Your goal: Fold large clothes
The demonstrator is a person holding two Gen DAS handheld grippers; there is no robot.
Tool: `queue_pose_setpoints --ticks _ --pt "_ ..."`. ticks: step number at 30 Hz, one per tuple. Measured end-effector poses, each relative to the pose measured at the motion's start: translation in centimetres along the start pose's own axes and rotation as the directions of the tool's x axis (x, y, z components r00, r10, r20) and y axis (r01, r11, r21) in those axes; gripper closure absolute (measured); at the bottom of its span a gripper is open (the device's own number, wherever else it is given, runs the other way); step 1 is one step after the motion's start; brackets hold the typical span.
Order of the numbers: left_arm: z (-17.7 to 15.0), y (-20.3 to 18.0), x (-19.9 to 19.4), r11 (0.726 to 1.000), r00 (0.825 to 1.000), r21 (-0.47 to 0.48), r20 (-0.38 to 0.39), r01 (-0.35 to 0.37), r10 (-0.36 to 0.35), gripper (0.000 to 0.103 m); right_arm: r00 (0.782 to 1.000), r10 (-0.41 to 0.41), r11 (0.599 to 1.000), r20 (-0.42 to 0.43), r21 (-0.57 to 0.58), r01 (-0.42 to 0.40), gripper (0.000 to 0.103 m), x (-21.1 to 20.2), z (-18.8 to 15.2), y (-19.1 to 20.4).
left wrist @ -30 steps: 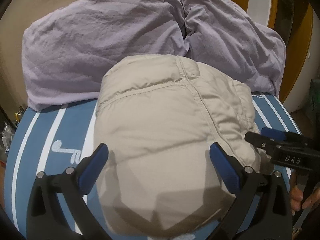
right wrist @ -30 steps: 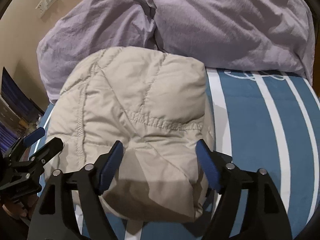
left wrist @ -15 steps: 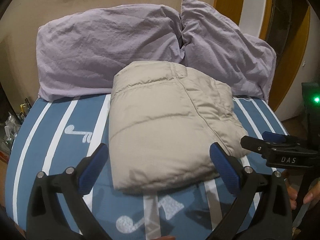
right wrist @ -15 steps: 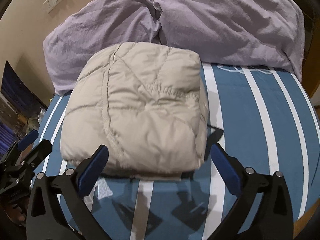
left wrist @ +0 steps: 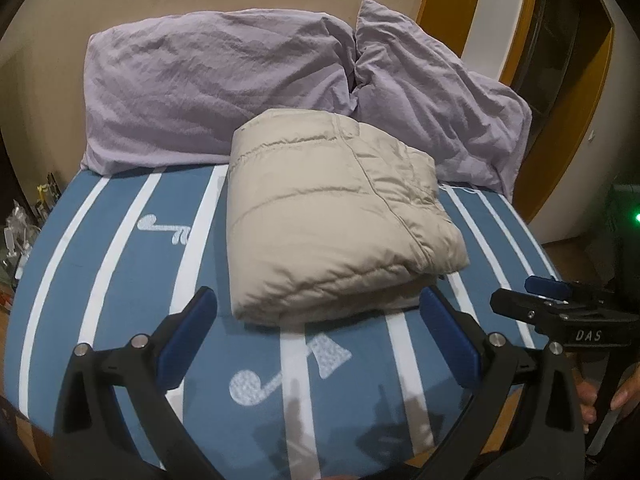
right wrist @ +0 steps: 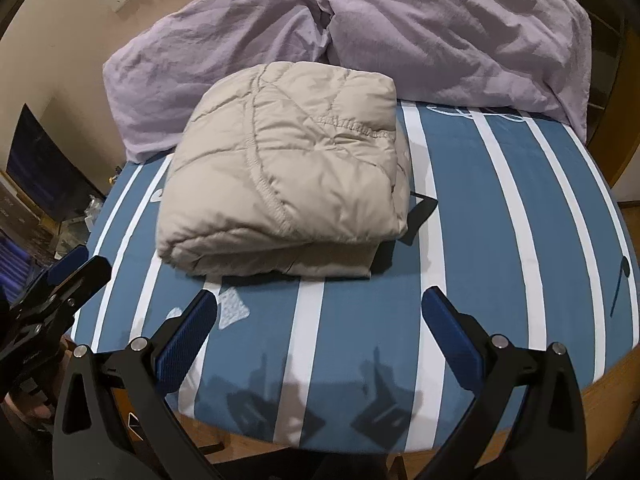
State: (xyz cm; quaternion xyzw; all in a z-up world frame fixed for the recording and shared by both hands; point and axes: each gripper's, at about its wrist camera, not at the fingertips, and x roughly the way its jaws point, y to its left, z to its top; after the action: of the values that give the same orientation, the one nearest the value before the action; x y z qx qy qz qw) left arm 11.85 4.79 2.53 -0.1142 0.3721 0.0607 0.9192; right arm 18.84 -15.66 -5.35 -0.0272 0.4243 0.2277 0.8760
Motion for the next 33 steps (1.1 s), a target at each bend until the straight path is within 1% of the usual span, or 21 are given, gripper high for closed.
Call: queue_pose_setpoints --ticks 7,13,33 --pt "-1.5 -0.5 -0.7 0.999 0.999 -0.025 -0.023 0.034 -0.035 0.002 1.000 -0.002 1.000 0.011 0.010 0.002 0.001 -1.1 -1.9 0.4" --pt "-2.1 -0.7 -0.7 0.998 0.999 -0.042 -0.030 0.044 -0.045 0.002 1.000 0.007 1.000 0.019 0.014 -0.007 0.001 -1.4 -2.8 0.6" --pt "-3.0 -0.7 -1.3 0.996 0.998 -0.065 -0.034 0.054 -0.056 0.002 0.999 0.017 0.999 0.029 0.030 -0.018 0.001 -1.6 -3.3 0.6"
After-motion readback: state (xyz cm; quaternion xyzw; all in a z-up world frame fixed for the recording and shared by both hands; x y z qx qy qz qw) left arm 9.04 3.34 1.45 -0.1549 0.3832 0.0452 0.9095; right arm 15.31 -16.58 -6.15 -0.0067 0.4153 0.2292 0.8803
